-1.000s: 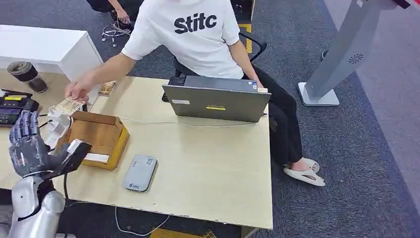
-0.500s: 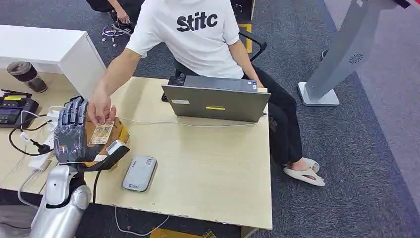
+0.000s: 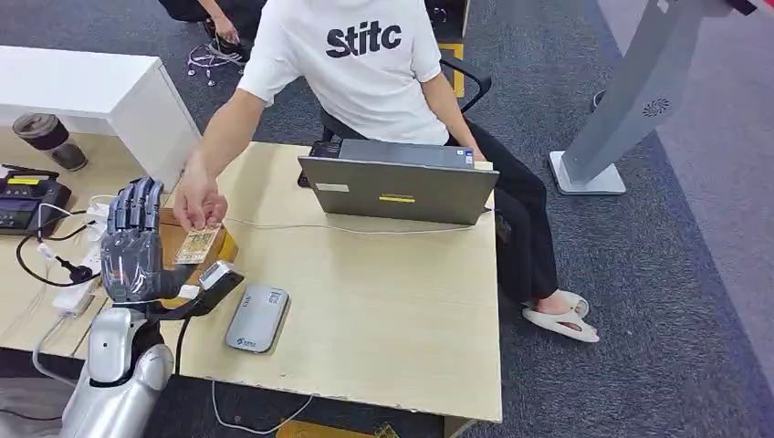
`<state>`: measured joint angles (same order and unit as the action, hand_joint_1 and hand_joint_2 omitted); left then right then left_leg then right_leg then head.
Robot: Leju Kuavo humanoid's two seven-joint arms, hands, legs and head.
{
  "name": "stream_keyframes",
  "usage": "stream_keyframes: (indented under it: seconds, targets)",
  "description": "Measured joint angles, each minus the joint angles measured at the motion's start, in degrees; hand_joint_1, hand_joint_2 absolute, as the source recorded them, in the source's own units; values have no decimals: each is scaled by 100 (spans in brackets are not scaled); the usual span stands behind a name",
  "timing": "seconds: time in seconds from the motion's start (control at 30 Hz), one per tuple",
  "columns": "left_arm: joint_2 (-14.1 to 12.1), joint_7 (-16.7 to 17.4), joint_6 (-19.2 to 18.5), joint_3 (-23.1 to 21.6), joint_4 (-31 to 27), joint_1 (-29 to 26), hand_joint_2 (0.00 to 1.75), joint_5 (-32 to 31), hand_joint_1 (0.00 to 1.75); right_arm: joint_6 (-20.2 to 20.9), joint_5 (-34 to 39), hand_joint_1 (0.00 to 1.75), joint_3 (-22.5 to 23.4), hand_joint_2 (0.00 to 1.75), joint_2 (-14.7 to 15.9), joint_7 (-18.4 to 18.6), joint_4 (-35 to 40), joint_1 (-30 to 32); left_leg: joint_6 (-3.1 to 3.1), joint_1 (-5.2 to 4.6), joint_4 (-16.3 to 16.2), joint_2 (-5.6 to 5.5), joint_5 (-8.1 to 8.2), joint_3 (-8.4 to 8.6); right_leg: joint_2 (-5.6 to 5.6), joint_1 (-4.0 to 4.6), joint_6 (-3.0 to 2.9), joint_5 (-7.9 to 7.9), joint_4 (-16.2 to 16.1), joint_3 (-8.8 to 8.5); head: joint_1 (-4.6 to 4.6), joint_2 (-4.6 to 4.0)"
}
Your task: Pass the card to the sensor for recognition and then transmit it.
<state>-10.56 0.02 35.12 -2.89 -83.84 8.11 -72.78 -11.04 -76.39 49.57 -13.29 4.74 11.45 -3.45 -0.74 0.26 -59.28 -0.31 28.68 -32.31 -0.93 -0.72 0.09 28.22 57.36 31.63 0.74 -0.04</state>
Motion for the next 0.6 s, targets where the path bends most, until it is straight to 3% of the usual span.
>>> stream_keyframes:
  seconds: [0.03,0.07,0.6]
  targets:
    - [0,0,0,0,0,0,175,0,101,2,0,0,0,175,0,0,0,0,0,0,0,0,0,0,0,0,0,0,0,0,2,0]
    - [0,0,2,-2,0,0,175,0,175,0,0,0,0,175,0,0,0,0,0,0,0,0,0,0,0,0,0,0,0,0,0,0]
    - [20,-199,175,-2,-2,-85,175,363,175,0,-7,0,-55,175,0,-17,0,2,0,-1,0,0,0,-2,-1,0,0,0,0,1,2,0]
